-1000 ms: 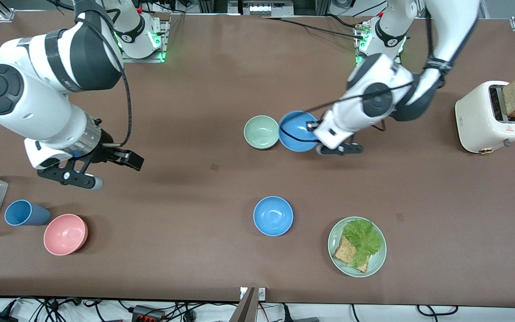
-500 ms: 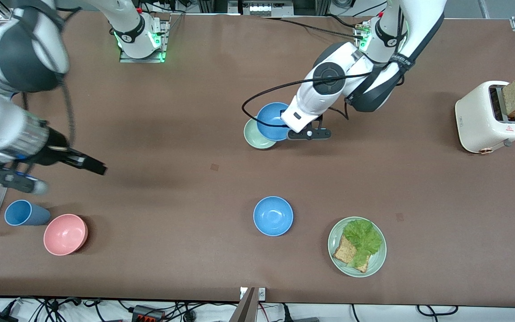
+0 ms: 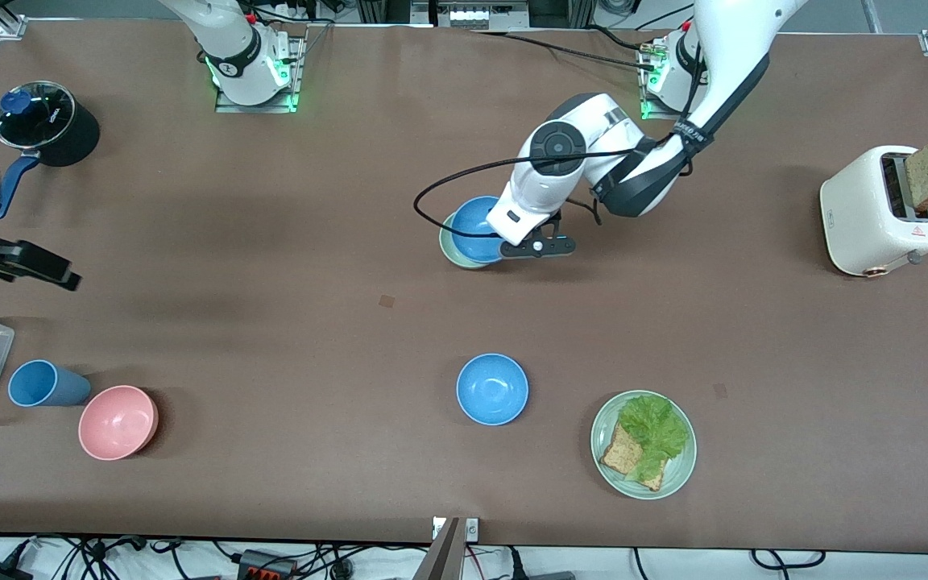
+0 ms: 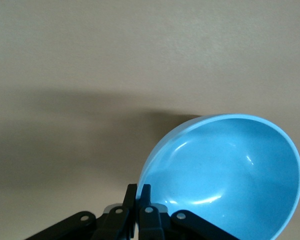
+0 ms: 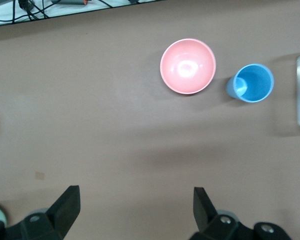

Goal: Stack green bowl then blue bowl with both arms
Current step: 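Lower the blue bowl into the green bowl with the left gripper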

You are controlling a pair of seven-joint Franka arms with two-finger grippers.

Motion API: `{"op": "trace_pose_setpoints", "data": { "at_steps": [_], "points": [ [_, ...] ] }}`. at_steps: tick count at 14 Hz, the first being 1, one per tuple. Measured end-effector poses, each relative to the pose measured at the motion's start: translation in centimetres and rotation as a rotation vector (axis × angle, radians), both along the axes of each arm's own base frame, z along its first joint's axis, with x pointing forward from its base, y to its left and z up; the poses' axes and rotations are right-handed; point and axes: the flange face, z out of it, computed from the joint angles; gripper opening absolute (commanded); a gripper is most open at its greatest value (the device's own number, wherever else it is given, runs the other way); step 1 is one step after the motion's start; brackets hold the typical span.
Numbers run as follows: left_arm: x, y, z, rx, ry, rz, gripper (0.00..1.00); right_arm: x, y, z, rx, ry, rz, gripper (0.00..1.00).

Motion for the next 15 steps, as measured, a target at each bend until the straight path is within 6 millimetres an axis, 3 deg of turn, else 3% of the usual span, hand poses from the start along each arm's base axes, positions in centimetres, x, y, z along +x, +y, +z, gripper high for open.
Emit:
{"op": "trace_pose_setpoints", "data": {
  "at_steps": [3,8,15],
  "points": [
    [-0.6,-1.2,-0.8,0.015,-0.007,-0.014,0.01,-0.6,-0.4,1.0,0.001,-0.008,0.020,1.00],
    [-0.9,-1.5,-2.3,0.049,-0.023,-0.023,0.04,-1.9,-1.0,1.7,-0.031,0.017,0.039,1.00],
    [-1.7,-2.4,-2.9,0.053,-0.012,-0.025,0.02,-4.8,-0.8,0.3,-0.047,0.041,0.048,1.00]
  ]
}}
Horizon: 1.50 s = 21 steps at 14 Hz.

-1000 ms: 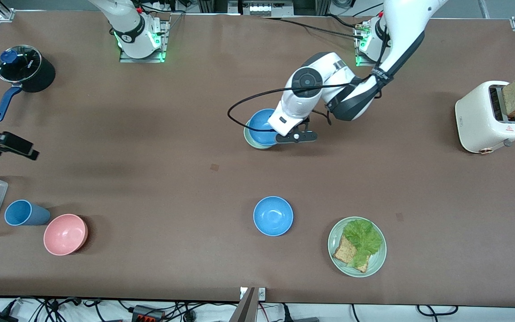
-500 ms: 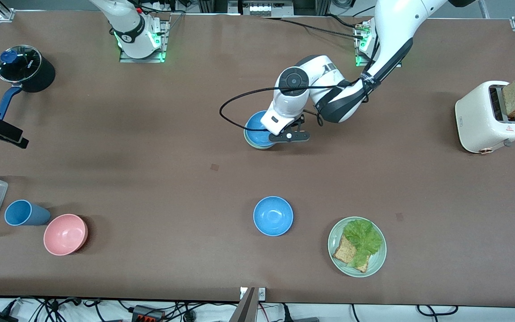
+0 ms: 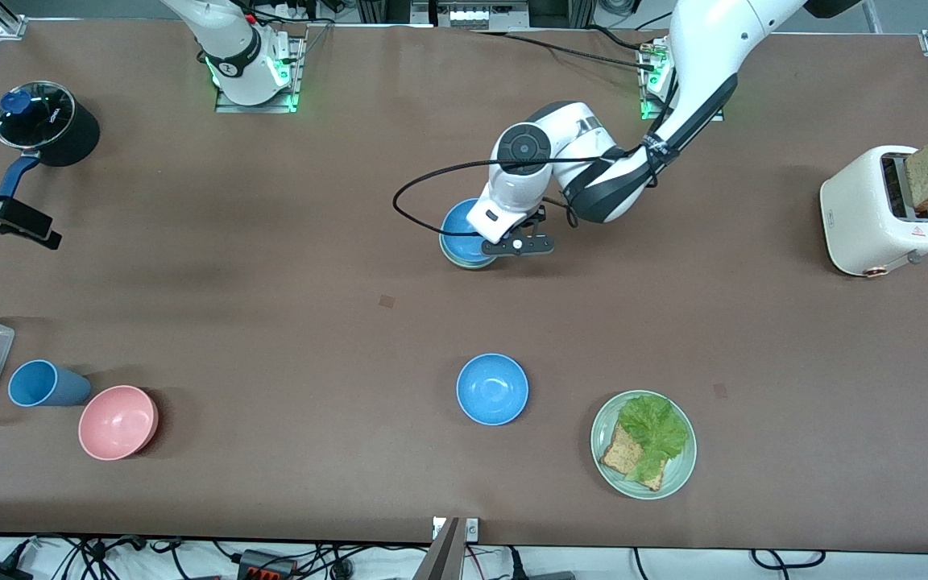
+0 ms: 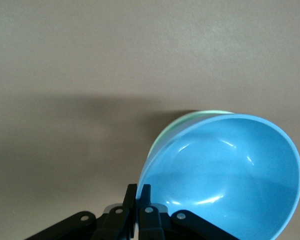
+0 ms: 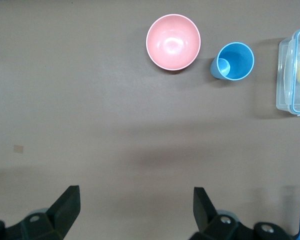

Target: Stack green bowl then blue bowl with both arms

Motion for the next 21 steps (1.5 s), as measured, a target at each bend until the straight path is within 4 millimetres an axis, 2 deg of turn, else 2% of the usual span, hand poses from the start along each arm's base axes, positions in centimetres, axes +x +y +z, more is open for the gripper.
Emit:
{"op": "trace_pose_setpoints", "data": {
  "at_steps": [2,5,7,11,17,19,21],
  "points": [
    [-0.4,-0.4,-0.2,0.002,0.004,0.003,0.02,-1.6,0.2,-0.6,0.001,-0.014,0.004,1.00],
    [-0.4,-0.4,-0.6,0.007,0.002,-0.003,0.09,-3.6,0.4,-0.9,0.004,-0.006,0.007,1.00],
    [-0.1,-0.3,-0.7,0.011,-0.006,-0.003,0.13,-4.0,0.4,-0.6,0.005,0.000,0.008,1.00],
    [0.7,-0.3,0.2,0.001,-0.021,0.009,0.13,-4.1,0.4,-0.7,0.005,0.009,0.016,1.00],
    [3.7,0.4,4.2,0.054,-0.016,0.038,0.13,-4.3,0.4,-0.3,0.005,0.007,0.026,1.00],
    [5.7,1.8,6.0,0.066,-0.014,0.033,0.13,-4.3,0.4,-0.3,0.005,0.008,0.027,1.00],
    [8.3,4.6,8.0,0.046,-0.013,0.018,0.15,-4.3,0.4,-0.3,0.005,0.008,0.029,1.00]
  ]
}}
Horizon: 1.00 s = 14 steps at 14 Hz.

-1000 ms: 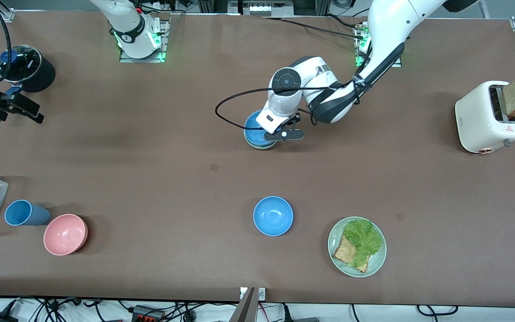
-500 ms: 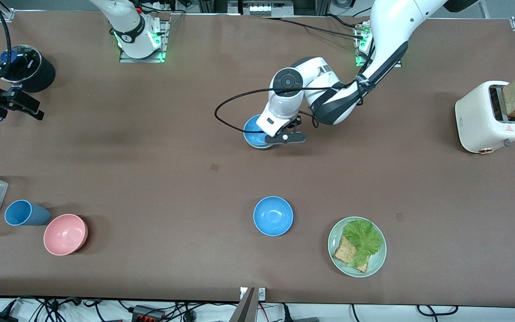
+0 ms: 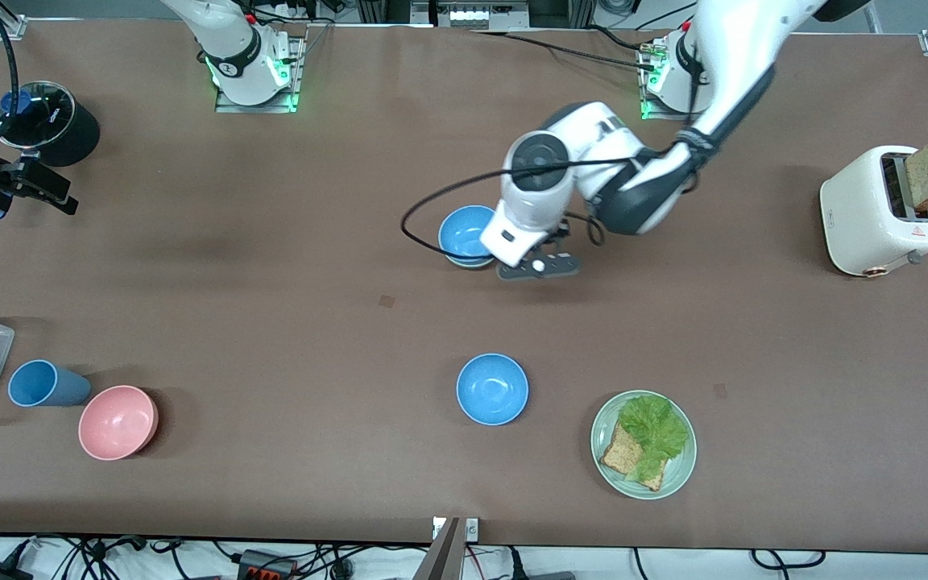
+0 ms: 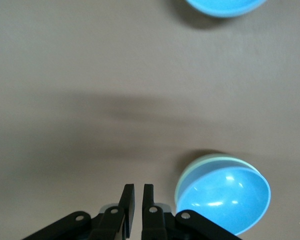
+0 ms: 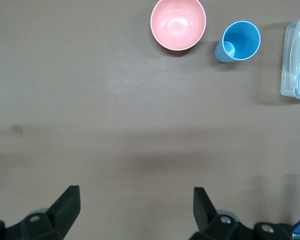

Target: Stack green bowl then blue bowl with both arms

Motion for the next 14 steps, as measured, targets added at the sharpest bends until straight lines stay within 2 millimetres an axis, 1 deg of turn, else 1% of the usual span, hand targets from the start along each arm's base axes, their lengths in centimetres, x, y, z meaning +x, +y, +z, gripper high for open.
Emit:
{"op": "trace_pose_setpoints", "data": {
  "at_steps": [1,2,3,5,6,7,8,9,10,11,13,14],
  "points": [
    [1.3,1.8,1.4,-0.025,0.002,-0.006,0.16,0.0,0.0,0.0,0.000,0.001,0.001,1.00],
    [2.3,3.9,3.2,-0.054,0.009,-0.023,0.19,0.0,0.0,0.0,0.000,0.001,0.000,1.00],
    [3.1,6.1,5.5,-0.087,0.012,-0.047,0.30,0.0,0.0,0.0,0.000,0.002,0.000,1.00],
    [4.2,11.1,9.9,-0.135,0.007,-0.084,0.37,0.0,-0.2,0.0,0.000,0.002,-0.003,1.00],
    [4.1,13.1,11.9,-0.149,0.009,-0.100,0.42,0.0,-0.2,0.0,0.000,0.002,-0.003,1.00],
    [3.7,14.3,13.8,-0.158,0.010,-0.109,0.45,0.0,-0.2,0.0,0.000,0.002,-0.003,1.00],
    [3.1,15.0,15.4,-0.152,0.012,-0.113,0.46,0.0,-0.1,0.0,0.000,0.003,-0.002,1.00],
    [2.5,15.6,16.8,-0.134,0.019,-0.117,0.46,0.0,-0.1,0.0,0.000,0.003,-0.001,1.00],
    [2.2,16.2,17.8,-0.115,0.029,-0.124,0.49,0.0,0.0,0.0,0.000,0.003,0.000,1.00],
    [2.2,16.6,18.3,-0.100,0.036,-0.132,0.50,0.0,0.0,0.0,0.000,0.003,0.001,1.00],
    [2.3,17.2,18.4,-0.096,0.042,-0.161,0.60,0.0,0.2,0.0,0.000,0.004,0.003,1.00],
    [2.5,17.6,18.3,-0.098,0.043,-0.176,0.74,0.0,0.2,0.0,0.000,0.004,0.005,1.00]
  ]
}}
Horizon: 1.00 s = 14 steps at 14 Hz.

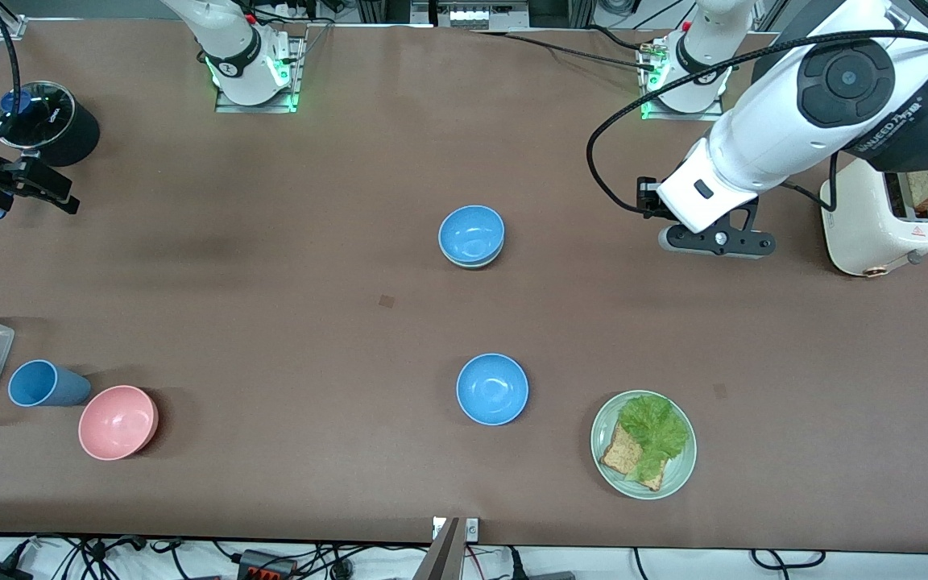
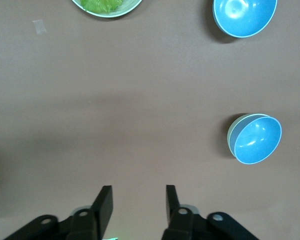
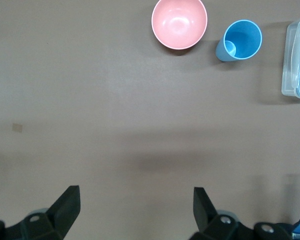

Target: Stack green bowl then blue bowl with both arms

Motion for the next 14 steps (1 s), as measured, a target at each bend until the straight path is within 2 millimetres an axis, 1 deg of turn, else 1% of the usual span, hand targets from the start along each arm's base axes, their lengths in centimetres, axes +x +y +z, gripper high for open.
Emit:
{"op": "trace_pose_setpoints", "data": {
  "at_steps": [1,2,4,5,6,7,9,10,11,12,13,14],
  "points": [
    [0.2,0.6,0.0,-0.005,-0.001,-0.022,0.96,0.0,0.1,0.0,0.000,0.000,0.002,1.00],
    [0.5,1.2,0.0,-0.008,-0.004,-0.041,1.00,0.0,0.2,0.0,0.000,0.000,0.003,1.00],
    [1.0,2.7,-0.1,0.006,-0.008,-0.066,1.00,0.0,0.3,0.0,0.000,0.000,0.006,1.00],
    [1.2,3.9,0.1,0.000,0.001,-0.076,1.00,0.0,0.3,0.0,0.000,0.001,0.006,1.00],
    [1.4,5.5,0.6,-0.007,0.005,-0.081,1.00,0.0,0.3,0.0,0.000,0.002,0.006,1.00],
    [1.6,7.7,1.4,-0.002,-0.003,-0.077,1.00,0.0,0.3,0.0,0.000,0.003,0.006,1.00],
    [1.7,13.2,3.4,0.032,-0.036,-0.015,1.00,-0.1,0.4,-0.1,0.000,0.008,0.007,1.00],
    [1.5,15.9,4.1,0.051,-0.048,0.036,1.00,-0.1,0.5,-0.1,0.000,0.009,0.009,1.00],
    [1.5,18.3,4.4,0.072,-0.060,0.084,1.00,-0.1,0.6,-0.1,0.000,0.010,0.010,1.00],
    [1.5,20.3,4.2,0.095,-0.074,0.124,1.00,-0.1,0.6,-0.1,0.000,0.011,0.011,1.00],
    [1.5,21.6,3.7,0.111,-0.083,0.152,1.00,-0.1,0.6,-0.1,0.000,0.011,0.011,1.00],
    [1.4,22.1,3.4,0.121,-0.087,0.165,1.00,-0.1,0.6,-0.1,0.000,0.011,0.011,1.00]
  ]
}}
